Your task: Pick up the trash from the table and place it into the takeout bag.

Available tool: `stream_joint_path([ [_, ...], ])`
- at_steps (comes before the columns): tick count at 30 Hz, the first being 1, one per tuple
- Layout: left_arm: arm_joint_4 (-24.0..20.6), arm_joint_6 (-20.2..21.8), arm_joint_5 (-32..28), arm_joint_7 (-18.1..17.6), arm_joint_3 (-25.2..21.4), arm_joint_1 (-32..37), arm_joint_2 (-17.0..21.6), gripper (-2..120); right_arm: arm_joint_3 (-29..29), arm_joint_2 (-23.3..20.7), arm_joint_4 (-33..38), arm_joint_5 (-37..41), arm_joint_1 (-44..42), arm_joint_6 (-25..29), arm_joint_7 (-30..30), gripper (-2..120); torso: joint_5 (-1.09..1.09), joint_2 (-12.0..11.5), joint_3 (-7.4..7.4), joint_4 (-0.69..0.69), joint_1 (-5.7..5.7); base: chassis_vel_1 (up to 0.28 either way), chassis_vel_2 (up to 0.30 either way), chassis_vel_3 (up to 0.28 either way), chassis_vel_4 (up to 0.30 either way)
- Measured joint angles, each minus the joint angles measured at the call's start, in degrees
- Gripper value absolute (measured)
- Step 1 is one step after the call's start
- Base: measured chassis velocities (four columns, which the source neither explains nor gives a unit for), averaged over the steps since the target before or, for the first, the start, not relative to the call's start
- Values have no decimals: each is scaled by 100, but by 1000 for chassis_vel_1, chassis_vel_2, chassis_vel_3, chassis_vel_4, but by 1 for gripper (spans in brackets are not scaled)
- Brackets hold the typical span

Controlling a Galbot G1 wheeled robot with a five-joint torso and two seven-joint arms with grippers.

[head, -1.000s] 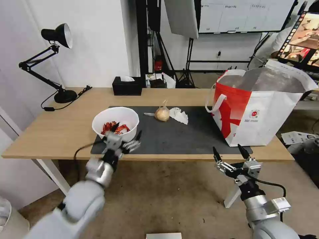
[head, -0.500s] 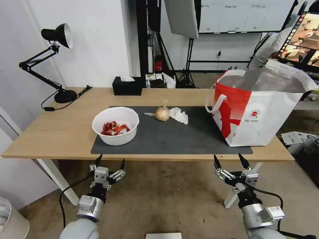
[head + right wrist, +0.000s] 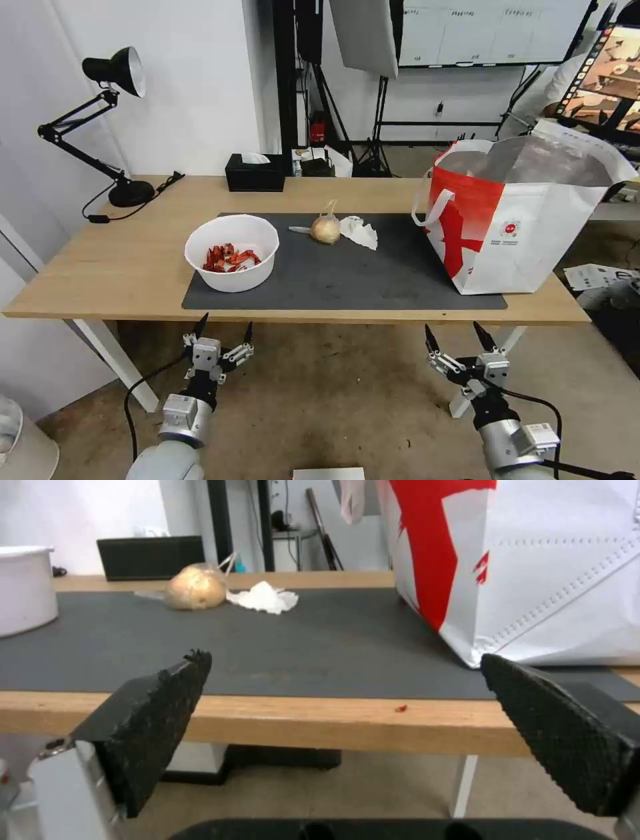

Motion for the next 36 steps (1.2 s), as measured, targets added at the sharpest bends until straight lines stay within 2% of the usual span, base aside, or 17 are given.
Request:
stream_joint_path([
  [12, 7, -7, 9, 1, 14, 0, -24, 100, -76, 19, -63, -76, 62, -16, -6, 100, 0, 0, 0, 0, 0, 0, 0, 0, 0],
  [18, 7, -7, 7, 6, 46, -15, -18, 100, -214, -188, -69, 208, 343, -188, -13, 100, 0, 0, 0, 0, 0, 0, 0, 0, 0],
  [19, -13, 1, 5, 8, 48, -44, 1, 100, -463, -559, -46, 761, 905, -533, -97, 100, 0, 0, 0, 0, 0, 0, 0, 0, 0],
  [20, -30, 26, 5, 7, 36, -56, -9, 100, -999, -1029, -311, 1082, 1822, -749, -234, 100, 2, 0, 1, 1, 0, 0, 0, 0, 0],
  [21, -30, 26, 5, 7, 36, -56, -9, 100, -999, -1029, -311, 1082, 1822, -749, -234, 100, 2, 0, 1, 1, 0, 0, 0, 0, 0],
  [22, -31, 40, 16, 1, 21, -52, -27, 100, -1508, -1262, -696, 1302, 2587, -903, -181, 100, 0, 0, 2, 1, 0, 0, 0, 0, 0],
  [23, -31, 40, 16, 1, 21, -52, -27, 100, -1508, -1262, -696, 1302, 2587, -903, -181, 100, 0, 0, 2, 1, 0, 0, 0, 0, 0],
  [24, -30, 46, 19, -6, -5, -48, -28, 100, -1964, -1339, -1129, 1517, 3379, -1019, -10, 100, 0, 0, 1, -1, 0, 0, 0, 0, 0],
  [26, -28, 51, 13, -12, -35, -41, -11, 100, -2422, -1346, -1539, 1750, 4119, -1155, 174, 100, 1, 0, 1, 1, 0, 0, 0, 0, 0],
  [27, -28, 51, 13, -12, -35, -41, -11, 100, -2422, -1346, -1539, 1750, 4119, -1155, 174, 100, 1, 0, 1, 1, 0, 0, 0, 0, 0],
  [29, -16, 53, 12, -15, -47, -37, -3, 100, -2942, -1301, -2085, 1960, 4939, -1271, 417, 100, -1, -1, 2, 3, 1, 0, 0, 0, 0],
  [31, -11, 56, 11, -16, -50, -35, -2, 100, -3103, -1276, -2272, 2018, 5172, -1334, 480, 100, -2, 0, 2, 2, 1, 0, 0, 0, 0],
  [33, 7, 58, 11, -21, -64, -23, -12, 100, -3654, -1152, -2841, 2240, 5956, -1662, 644, 100, 2, -1, 2, 0, 1, 0, 0, 0, 0],
  [36, 16, 59, 12, -21, -77, 5, -33, 100, -4040, -982, -3333, 2299, 6593, -1873, 892, 100, -4, -1, 1, 1, 1, 0, 0, 0, 0],
])
